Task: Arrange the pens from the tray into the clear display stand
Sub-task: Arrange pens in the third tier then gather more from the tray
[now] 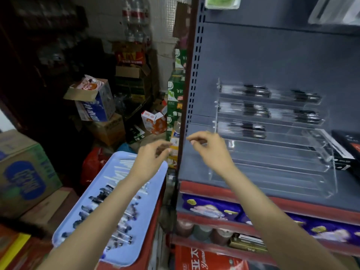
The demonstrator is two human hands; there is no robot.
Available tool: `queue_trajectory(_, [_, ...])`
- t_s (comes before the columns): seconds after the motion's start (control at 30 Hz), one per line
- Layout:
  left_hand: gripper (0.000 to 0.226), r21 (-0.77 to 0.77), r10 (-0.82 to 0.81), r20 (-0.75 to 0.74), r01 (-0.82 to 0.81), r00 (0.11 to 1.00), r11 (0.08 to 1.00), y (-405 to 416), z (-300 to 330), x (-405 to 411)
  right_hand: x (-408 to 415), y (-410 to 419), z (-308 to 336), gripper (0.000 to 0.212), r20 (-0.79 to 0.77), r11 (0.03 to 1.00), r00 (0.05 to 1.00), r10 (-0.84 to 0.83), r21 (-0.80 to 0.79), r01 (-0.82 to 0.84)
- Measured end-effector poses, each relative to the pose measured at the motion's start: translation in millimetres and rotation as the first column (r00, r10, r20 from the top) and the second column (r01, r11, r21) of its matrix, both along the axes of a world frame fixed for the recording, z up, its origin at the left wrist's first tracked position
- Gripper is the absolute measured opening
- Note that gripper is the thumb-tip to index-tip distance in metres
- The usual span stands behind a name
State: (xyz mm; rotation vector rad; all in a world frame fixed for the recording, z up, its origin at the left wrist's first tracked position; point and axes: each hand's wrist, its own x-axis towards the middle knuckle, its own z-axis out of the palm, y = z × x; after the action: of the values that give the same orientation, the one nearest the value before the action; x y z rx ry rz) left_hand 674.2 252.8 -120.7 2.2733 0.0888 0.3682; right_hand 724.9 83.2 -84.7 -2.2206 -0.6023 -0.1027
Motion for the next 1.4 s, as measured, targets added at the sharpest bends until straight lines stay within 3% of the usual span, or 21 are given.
queue_trajectory(0.13, [0.024,0.045,0.043,-0.157,-0.036,0.987,0.998,74.7,-42.5,-34.7,-28.9,68.9,-42.6,0.021,-0.109,0.994,0.991,0.077,-0.062,-0.084])
queue_trajectory(0.3, [0.02,0.081,0.029,-0.285,-0.007,0.958,0.997,166.4,-92.2,-61.5,-58.4,141.4,-111.8,0.029,-0.355,0.972,0.932,0.07,-0.187,-0.144])
queue_trajectory(0.47, [0.031,0.208,-0.135,-0.435,0.245,0.89,0.947,218.5,-146.0,-74.3,-83.3,193.5,-175.9,0.034,-0.47,0.935,0.88,-0.068,-0.337,-0.108])
queue_trajectory(0.6, [0.044,0.274,-0.243,-0.518,0.427,0.821,0.862,233.7,-174.9,-75.7,-90.1,210.5,-200.7,0.034,-0.432,0.877,0.886,-0.169,-0.476,-0.065])
queue_trajectory(0.73, [0.043,0.308,-0.253,-0.441,0.41,0.861,0.859,240.3,-183.8,-73.8,-84.3,219.7,-200.8,0.025,-0.4,0.839,0.887,-0.233,-0.544,-0.025])
queue_trajectory(0.9, [0.038,0.239,-0.253,-0.417,0.375,0.873,0.896,243.8,-187.9,-71.0,-78.9,222.6,-200.3,0.012,-0.441,0.819,0.867,-0.233,-0.57,-0.07])
queue_trajectory(1.03, [0.039,0.189,-0.268,-0.426,0.375,0.864,0.908,245.0,-190.2,-70.3,-76.0,221.3,-194.6,0.008,-0.521,0.824,0.834,-0.18,-0.544,-0.162])
queue_trajectory(1.2, [0.037,0.19,-0.213,-0.442,0.323,0.871,0.927,243.1,-188.8,-71.7,-79.9,221.0,-191.9,0.004,-0.544,0.868,0.818,-0.189,-0.483,-0.12])
queue_trajectory(1.3, [0.036,0.136,-0.208,-0.406,0.283,0.89,0.949,240.4,-183.6,-71.0,-80.9,221.3,-186.3,0.02,-0.502,0.873,0.84,-0.207,-0.482,-0.073])
queue_trajectory(1.4, [0.033,-0.049,-0.174,-0.343,0.168,0.923,0.985,232.8,-166.0,-67.1,-82.4,217.0,-177.5,0.019,-0.491,0.941,0.849,-0.195,-0.338,0.02])
